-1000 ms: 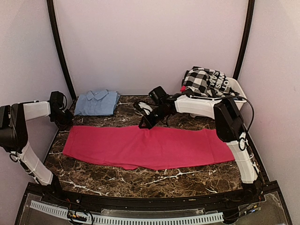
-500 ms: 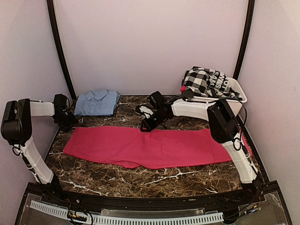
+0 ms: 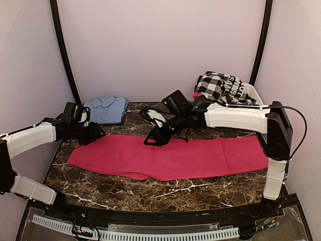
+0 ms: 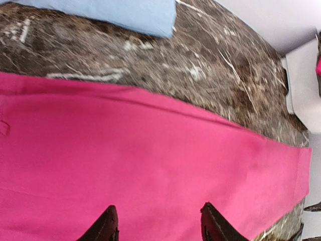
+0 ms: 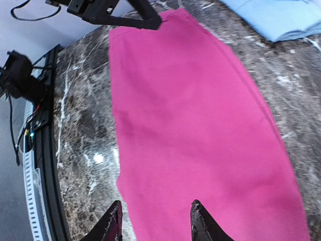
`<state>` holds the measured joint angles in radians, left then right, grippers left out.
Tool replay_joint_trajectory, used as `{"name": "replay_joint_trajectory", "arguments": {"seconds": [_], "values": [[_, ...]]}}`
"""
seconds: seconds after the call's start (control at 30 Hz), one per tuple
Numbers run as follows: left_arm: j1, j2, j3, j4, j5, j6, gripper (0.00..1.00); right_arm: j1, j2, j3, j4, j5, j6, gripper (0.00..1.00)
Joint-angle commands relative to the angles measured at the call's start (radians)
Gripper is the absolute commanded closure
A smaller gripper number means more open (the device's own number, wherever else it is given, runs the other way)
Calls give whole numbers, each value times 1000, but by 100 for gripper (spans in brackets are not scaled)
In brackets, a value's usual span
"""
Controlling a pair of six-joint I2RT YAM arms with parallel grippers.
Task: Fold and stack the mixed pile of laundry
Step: Smooth out the rectangle-folded trousers at the center of the board.
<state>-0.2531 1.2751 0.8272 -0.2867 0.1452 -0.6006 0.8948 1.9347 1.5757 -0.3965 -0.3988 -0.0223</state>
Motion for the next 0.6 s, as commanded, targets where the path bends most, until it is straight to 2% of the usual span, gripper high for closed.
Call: {"name": "replay_joint_trajectory", "arguments": {"seconds": [0.0,0.13,0.17,0.37,0.47,0.57], "values": [[-107,-135,-85,-2,99,40,49,63,54,-85,40,-71,6,57],[-303,-158,-98,-52,10,114,55,53,111,-102,63,-66,65,60],[-384,-151,-98,-55,-11,120,56,40,125,-96,52,-68,74,61],[-715,4,-45,-91,-231,227,56,-26,190,-96,62,-120,83,62],[-843,122,2,-124,-305,331,56,-56,239,-96,53,-131,80,64],[-878,187,37,-143,-316,377,56,-79,244,-117,60,-123,90,65]]}}
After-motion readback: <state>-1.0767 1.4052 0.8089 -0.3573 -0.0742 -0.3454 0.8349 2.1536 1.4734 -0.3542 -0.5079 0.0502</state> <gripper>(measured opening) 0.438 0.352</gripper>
